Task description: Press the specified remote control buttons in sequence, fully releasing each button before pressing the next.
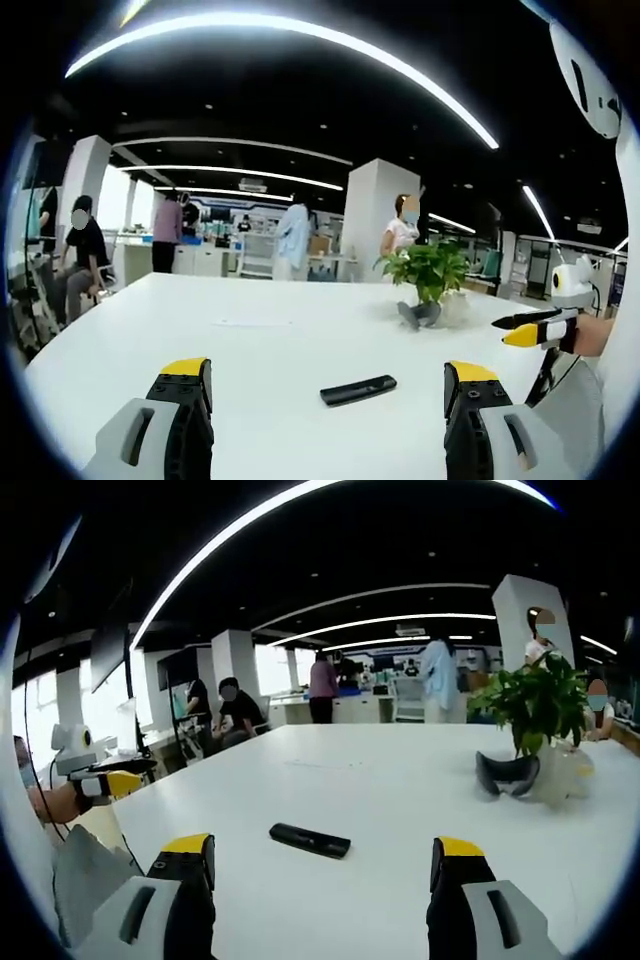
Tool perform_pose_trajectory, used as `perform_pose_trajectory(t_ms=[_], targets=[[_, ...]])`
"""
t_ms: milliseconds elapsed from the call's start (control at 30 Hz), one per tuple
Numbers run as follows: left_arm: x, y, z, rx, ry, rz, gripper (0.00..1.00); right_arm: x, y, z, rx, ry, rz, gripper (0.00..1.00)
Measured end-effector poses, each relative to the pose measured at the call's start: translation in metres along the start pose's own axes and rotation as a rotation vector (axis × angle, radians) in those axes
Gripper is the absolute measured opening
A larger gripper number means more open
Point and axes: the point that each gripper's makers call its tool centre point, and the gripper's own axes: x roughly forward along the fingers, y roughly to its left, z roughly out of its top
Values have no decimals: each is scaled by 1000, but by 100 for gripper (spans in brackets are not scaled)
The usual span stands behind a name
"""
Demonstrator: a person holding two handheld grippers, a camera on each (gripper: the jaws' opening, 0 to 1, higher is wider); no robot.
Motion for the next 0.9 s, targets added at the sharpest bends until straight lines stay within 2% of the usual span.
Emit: perform_pose_trajectory(t_ms=[900], targets=[[2,-1,-9,1,27,-20,100,-7,4,-5,-2,4,7,85]])
